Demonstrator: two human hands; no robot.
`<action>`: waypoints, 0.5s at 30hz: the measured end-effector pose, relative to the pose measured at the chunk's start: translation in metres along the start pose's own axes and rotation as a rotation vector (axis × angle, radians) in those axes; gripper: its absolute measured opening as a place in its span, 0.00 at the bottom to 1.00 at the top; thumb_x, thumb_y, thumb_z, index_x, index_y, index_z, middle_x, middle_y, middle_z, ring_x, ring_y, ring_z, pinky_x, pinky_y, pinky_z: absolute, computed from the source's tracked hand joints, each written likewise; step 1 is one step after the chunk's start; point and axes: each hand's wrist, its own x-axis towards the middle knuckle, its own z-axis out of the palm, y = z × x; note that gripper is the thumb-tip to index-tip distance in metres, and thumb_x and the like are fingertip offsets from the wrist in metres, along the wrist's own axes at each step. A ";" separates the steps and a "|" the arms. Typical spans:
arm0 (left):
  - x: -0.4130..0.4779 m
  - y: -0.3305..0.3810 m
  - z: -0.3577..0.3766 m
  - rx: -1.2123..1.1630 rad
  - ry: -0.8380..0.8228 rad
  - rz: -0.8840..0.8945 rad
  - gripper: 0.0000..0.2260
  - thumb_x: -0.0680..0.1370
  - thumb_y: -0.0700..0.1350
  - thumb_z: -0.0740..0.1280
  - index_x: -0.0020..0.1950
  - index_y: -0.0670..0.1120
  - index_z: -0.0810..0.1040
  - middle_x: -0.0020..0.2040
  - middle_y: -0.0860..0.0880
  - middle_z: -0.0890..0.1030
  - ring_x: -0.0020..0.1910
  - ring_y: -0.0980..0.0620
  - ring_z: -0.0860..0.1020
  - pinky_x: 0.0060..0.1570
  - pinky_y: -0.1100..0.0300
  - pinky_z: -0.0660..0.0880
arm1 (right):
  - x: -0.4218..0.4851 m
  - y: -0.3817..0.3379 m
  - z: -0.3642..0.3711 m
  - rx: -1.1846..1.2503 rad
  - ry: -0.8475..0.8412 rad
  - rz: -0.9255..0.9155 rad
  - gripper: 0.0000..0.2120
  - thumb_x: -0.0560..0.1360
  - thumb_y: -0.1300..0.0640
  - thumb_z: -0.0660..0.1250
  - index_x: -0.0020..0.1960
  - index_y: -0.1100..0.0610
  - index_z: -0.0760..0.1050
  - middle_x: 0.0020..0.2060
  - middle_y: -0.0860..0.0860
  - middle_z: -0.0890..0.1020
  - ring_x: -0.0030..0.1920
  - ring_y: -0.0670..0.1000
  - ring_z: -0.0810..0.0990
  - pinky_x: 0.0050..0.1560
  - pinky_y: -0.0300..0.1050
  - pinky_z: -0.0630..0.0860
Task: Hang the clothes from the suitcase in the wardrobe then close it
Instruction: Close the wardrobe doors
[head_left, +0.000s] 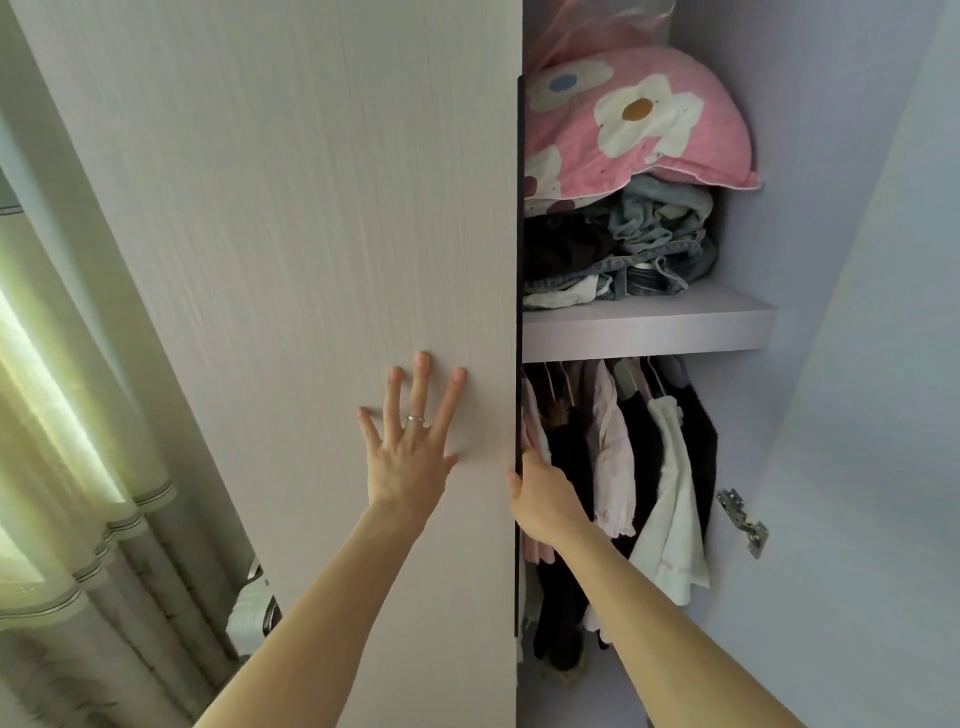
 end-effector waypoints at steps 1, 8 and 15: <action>0.000 0.000 -0.002 0.000 -0.012 -0.002 0.57 0.70 0.54 0.78 0.81 0.55 0.36 0.80 0.44 0.33 0.78 0.36 0.39 0.69 0.31 0.63 | -0.008 0.002 -0.003 -0.016 -0.019 0.014 0.19 0.83 0.54 0.57 0.71 0.59 0.65 0.63 0.55 0.76 0.58 0.54 0.79 0.49 0.43 0.78; -0.032 0.035 -0.034 -0.265 -0.159 0.221 0.44 0.77 0.53 0.68 0.81 0.57 0.40 0.82 0.42 0.44 0.79 0.36 0.49 0.75 0.40 0.57 | -0.112 0.023 -0.052 0.020 0.253 0.055 0.27 0.82 0.51 0.61 0.78 0.46 0.58 0.72 0.46 0.69 0.68 0.47 0.73 0.65 0.43 0.71; -0.081 0.130 -0.061 -0.540 -0.291 0.475 0.37 0.79 0.52 0.64 0.81 0.57 0.44 0.81 0.46 0.50 0.80 0.44 0.49 0.78 0.46 0.52 | -0.242 0.048 -0.121 -0.004 0.677 0.130 0.20 0.79 0.54 0.65 0.70 0.46 0.69 0.61 0.40 0.75 0.61 0.42 0.75 0.61 0.46 0.74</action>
